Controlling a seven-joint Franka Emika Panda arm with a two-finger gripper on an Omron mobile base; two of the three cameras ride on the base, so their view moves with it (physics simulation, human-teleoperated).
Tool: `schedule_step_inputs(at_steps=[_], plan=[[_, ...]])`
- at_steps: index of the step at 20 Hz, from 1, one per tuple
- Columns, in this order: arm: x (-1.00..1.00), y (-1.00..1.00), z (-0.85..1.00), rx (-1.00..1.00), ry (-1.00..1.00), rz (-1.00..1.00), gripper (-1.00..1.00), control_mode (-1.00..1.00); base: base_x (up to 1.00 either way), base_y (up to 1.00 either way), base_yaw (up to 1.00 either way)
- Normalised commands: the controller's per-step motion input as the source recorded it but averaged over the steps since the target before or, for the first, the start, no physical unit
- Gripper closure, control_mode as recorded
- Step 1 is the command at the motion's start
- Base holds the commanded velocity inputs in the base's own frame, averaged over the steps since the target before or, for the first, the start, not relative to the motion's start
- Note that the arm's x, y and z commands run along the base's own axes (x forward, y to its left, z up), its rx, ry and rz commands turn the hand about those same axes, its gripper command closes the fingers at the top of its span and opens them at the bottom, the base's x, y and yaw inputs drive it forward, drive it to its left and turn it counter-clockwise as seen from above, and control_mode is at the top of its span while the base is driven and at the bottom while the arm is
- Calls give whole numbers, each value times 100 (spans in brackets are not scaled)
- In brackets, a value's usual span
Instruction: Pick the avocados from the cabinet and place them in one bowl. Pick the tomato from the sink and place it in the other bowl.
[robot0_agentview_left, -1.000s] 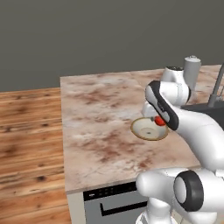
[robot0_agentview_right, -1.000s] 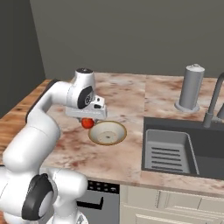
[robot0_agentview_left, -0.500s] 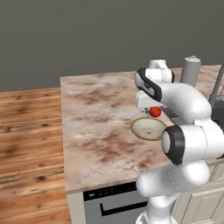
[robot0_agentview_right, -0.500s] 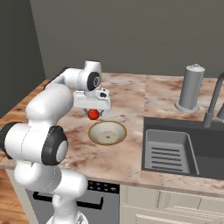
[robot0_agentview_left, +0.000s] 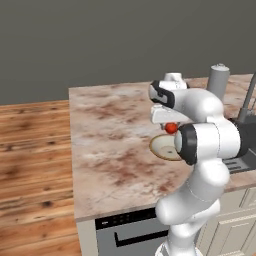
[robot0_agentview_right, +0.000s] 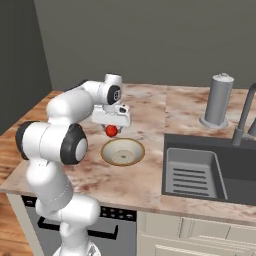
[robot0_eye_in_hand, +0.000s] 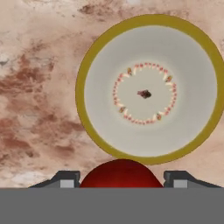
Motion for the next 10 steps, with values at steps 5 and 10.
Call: schedule_step_inputs(at_steps=[5, 10], plan=[[65, -1, -42, 0, 0, -8, 100, -100, 0, 0, 0], [41, -13, -32, 0, 3, -9, 100, -100, 0, 0, 0]])
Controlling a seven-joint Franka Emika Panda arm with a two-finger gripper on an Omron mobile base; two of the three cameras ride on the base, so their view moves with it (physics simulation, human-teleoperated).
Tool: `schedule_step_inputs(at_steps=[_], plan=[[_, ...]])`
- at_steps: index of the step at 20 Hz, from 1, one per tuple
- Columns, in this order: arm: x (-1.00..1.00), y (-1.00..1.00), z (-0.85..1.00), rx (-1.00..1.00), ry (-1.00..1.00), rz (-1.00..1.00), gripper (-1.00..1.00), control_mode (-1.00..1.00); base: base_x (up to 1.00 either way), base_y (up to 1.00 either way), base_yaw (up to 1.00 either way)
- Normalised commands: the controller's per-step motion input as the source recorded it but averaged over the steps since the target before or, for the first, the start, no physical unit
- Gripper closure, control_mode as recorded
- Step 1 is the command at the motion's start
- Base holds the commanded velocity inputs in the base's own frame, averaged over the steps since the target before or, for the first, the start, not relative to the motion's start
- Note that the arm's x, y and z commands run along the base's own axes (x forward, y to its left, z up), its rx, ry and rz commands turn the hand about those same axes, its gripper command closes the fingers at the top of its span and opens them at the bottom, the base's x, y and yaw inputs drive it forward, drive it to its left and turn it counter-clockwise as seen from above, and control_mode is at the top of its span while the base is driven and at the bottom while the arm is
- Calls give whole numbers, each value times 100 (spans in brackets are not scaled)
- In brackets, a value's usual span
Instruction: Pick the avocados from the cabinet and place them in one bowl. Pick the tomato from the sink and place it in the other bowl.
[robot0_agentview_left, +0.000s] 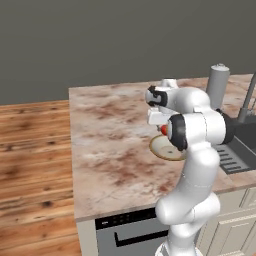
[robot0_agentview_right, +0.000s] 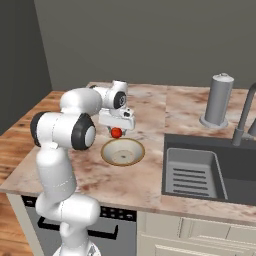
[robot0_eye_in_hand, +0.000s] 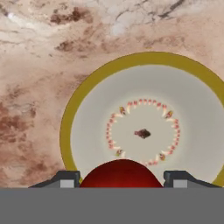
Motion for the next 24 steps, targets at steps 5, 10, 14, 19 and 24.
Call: schedule_step_inputs(at_steps=[5, 10, 14, 19, 24], plan=[[21, -28, -29, -3, 11, -8, 100, -100, 0, 0, 0], [18, -2, -29, -4, 7, -9, 100, -100, 0, 0, 0], [0, 0, -39, -2, 2, -7, 100, -100, 0, 0, 0], [-4, -2, -21, -1, 1, -5, 100, -100, 0, 0, 0], [-17, -8, -6, 0, 0, -3, 100, -100, 0, 0, 0]])
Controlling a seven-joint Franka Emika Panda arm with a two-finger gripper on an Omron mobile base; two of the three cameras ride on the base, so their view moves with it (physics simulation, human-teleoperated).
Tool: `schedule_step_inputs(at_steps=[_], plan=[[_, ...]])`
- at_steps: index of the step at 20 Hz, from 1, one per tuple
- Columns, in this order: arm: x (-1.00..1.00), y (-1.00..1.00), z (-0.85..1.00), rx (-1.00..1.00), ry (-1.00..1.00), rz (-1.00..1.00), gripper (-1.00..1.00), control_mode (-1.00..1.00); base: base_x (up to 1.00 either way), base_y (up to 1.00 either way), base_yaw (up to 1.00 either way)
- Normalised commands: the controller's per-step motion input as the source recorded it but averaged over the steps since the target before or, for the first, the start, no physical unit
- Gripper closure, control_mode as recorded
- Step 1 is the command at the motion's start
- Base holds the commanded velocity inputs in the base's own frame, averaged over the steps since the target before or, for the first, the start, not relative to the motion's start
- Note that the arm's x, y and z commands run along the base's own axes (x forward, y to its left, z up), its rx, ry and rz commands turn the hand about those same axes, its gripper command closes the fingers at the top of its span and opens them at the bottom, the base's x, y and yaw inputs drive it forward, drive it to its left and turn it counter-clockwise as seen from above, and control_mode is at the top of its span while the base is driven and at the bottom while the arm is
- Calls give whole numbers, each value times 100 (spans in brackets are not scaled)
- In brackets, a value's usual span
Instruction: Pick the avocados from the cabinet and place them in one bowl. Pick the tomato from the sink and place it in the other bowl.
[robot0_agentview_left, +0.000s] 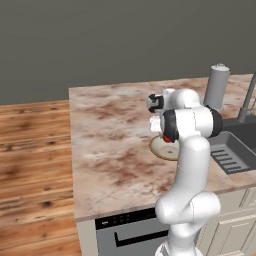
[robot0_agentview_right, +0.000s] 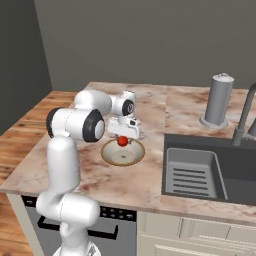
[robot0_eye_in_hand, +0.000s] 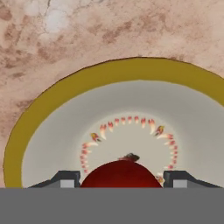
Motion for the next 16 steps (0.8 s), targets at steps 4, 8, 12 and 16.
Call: schedule_step_inputs(at_steps=[4, 8, 12, 16], plan=[[-6, -6, -27, 0, 0, -2, 100, -100, 0, 0, 0], [-2, -1, -23, 0, 0, -1, 100, -100, 0, 0, 0], [0, 0, -24, 0, 0, -1, 100, -100, 0, 0, 0], [0, 0, -14, 0, 0, 0, 100, -100, 0, 0, 0]])
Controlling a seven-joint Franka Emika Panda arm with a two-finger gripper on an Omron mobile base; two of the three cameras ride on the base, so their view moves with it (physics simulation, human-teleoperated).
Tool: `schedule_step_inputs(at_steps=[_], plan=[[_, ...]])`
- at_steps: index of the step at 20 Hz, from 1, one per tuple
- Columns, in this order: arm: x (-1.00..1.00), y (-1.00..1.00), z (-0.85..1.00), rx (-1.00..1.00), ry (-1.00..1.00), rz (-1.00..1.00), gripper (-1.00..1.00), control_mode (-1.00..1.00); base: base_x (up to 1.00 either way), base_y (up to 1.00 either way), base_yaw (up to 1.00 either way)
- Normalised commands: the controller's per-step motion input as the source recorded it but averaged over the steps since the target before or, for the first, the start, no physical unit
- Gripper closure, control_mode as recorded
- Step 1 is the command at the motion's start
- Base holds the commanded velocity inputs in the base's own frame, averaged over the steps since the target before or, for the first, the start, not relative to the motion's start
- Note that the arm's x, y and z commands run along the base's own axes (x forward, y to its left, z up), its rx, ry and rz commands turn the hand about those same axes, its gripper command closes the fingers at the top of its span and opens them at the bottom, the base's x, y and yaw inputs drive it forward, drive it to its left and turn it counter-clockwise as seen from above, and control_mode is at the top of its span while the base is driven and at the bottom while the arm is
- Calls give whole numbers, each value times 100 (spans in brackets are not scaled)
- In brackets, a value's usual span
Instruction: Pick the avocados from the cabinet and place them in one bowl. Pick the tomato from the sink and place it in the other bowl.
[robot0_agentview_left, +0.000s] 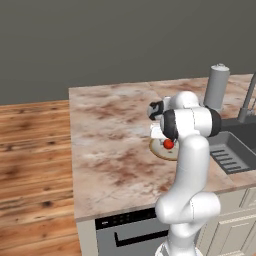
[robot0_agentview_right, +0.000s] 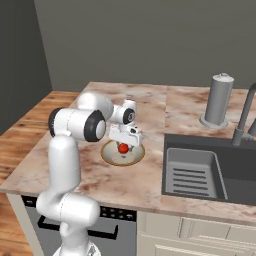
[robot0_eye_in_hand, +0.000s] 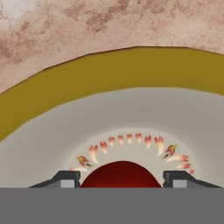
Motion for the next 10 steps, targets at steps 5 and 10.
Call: schedule_step_inputs(at_steps=[5, 10], plan=[[-4, 0, -7, 0, 0, 0, 100, -100, 0, 0, 0], [0, 0, 0, 0, 0, 0, 100, -100, 0, 0, 0]])
